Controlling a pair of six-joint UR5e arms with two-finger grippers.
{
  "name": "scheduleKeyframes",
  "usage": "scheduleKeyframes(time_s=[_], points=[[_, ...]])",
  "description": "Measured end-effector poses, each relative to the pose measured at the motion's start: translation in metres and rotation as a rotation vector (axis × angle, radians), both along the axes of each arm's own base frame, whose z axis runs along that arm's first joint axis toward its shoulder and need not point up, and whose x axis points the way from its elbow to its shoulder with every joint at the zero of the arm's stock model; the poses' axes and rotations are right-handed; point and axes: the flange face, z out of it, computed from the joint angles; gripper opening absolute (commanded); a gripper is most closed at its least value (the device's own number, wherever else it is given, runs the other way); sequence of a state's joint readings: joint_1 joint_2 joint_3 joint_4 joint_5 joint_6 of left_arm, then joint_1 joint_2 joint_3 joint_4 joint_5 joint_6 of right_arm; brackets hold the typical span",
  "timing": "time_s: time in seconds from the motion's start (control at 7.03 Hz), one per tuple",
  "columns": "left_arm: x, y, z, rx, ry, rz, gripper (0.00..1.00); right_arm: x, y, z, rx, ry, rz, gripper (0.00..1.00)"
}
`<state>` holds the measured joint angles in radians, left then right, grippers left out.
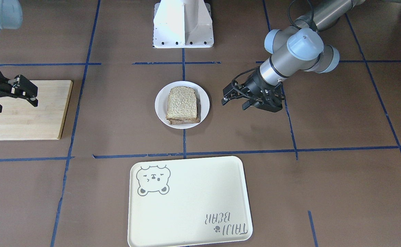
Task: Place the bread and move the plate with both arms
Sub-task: 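Raise the right gripper away from the plate while the left gripper approaches the plate rim, then close the left gripper on the plate rim nearest it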
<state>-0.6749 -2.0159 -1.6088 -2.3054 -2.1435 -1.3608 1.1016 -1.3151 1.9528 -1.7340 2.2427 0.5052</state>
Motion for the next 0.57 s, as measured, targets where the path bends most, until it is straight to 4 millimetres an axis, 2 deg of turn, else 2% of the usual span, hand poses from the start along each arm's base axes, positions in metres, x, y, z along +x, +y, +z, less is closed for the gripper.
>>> scheduleKeyframes(time_s=[0.43,0.57], points=[[0.044,0.033,-0.011,-0.046,0.017,-0.022,0.54,0.001,0.001,0.002,-0.006,-0.008,-0.005,1.0],[0.056,0.033,-0.012,-0.053,0.012,-0.021,0.54,0.001,0.002,0.004,-0.009,-0.007,-0.004,1.0]])
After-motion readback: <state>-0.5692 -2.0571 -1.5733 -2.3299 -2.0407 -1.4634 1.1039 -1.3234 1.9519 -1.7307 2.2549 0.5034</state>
